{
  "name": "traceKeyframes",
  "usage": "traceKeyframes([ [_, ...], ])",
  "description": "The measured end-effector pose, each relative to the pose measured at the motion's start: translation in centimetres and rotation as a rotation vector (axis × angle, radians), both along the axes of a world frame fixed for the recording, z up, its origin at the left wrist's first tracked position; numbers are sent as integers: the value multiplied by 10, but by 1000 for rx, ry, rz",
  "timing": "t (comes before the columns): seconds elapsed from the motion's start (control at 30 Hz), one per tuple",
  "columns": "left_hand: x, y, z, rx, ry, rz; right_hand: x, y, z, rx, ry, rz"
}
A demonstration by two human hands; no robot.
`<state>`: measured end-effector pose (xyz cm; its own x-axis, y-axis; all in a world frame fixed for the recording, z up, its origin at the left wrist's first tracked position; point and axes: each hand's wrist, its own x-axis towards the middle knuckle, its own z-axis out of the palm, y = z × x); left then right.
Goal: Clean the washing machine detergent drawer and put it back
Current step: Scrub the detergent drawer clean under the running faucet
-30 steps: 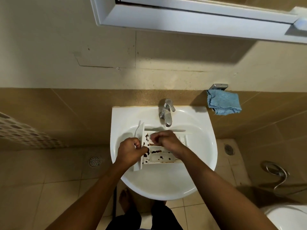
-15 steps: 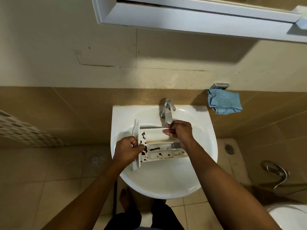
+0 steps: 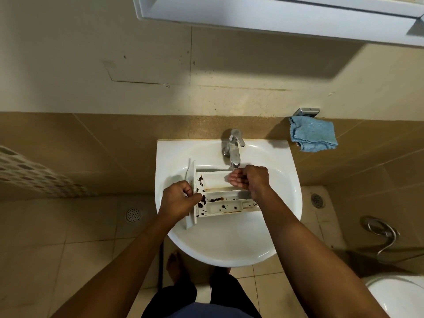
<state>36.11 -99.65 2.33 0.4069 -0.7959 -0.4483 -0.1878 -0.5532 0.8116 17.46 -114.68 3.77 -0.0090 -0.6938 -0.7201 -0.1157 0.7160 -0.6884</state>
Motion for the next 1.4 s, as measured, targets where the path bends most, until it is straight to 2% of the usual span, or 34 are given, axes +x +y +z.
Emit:
traceKeyframes([
  [0.07, 0, 0, 1, -8, 0, -5, 12, 14, -4, -75, 22, 232],
  [0.17, -2, -2, 4, -23, -5, 5, 26, 33, -17, -404, 59, 721],
  [0.23, -2, -1, 6, -18, 2, 29, 21, 34, -22, -577, 170, 1027],
  [0.33, -3, 0, 6, -20, 22, 23, -2, 19, -12, -608, 403, 1312],
  [0.4, -5, 0, 6, -24, 13, 8, -20, 6, -10, -620, 668, 1464],
  [0.47, -5, -1, 6, -27, 4, 2, -30, -1, -9, -611, 944, 1523],
  [0.5, -5, -1, 5, -29, 0, -3, -30, -1, -10, -623, 966, 1491],
  [0.53, -5, -1, 5, -30, -4, -7, -26, 3, -11, -660, 911, 1432],
  [0.63, -4, -1, 5, -32, -14, 1, 2, 25, -14, -788, 528, 1252],
  [0.7, -4, 0, 6, -32, -17, 9, 15, 38, -18, -757, 401, 1243],
  [0.8, -2, 1, 7, -27, 1, 16, 0, 37, -18, -747, 480, 1291],
  [0.9, -1, 2, 8, -20, 16, 12, -32, 16, -18, -754, 713, 1403],
  [0.93, -1, 2, 8, -20, 16, 7, -38, 9, -17, -723, 757, 1372],
  [0.97, -1, 2, 8, -21, 15, 2, -41, 5, -17, -702, 738, 1262],
  [1.0, -1, 2, 8, -22, 12, -1, -39, 3, -12, -657, 647, 1048],
  [1.07, 0, 3, 8, -20, 9, -2, -27, -3, -6, -491, 379, 499],
  [1.13, 1, 3, 8, -15, 7, 2, -13, -9, -2, -289, 161, 178],
  [1.23, 1, 3, 10, -8, -2, -3, 0, -16, -1, -112, -25, 26],
  [1.4, -1, 3, 13, -4, -2, 3, 1, -19, 4, 16, -342, 0],
])
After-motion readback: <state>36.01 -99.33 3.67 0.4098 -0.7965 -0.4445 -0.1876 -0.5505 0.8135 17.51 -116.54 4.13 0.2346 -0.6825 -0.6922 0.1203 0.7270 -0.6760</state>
